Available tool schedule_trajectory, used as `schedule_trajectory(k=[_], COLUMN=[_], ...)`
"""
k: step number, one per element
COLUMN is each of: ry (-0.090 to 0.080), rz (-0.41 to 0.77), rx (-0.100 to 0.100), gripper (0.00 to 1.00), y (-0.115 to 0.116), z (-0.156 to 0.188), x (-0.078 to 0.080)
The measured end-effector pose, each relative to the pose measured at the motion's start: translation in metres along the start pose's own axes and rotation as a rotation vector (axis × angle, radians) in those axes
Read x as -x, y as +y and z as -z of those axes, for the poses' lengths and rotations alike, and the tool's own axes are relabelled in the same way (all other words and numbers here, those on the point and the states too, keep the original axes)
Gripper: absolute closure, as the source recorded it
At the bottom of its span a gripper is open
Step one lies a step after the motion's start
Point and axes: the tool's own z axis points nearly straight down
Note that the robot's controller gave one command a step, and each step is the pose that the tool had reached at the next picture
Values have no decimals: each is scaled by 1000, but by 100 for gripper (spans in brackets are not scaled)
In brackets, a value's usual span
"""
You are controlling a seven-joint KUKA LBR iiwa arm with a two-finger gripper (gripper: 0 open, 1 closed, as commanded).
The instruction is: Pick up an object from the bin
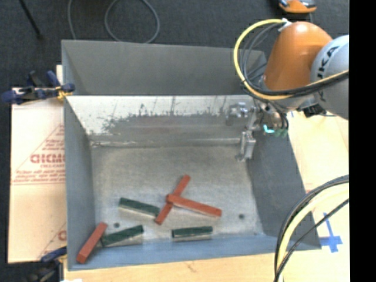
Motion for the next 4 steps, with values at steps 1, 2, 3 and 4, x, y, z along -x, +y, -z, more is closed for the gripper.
schedule_trajectory(k=[1,2,3,4], ry=[-2,-15,-6,-1], rz=[232,293,209,219], rx=[1,2,1,2], gripper=[0,0,0,0], y=[43,120,117,121], z=[-81,-35,-47,-106], x=[-12,-1,-19,-58])
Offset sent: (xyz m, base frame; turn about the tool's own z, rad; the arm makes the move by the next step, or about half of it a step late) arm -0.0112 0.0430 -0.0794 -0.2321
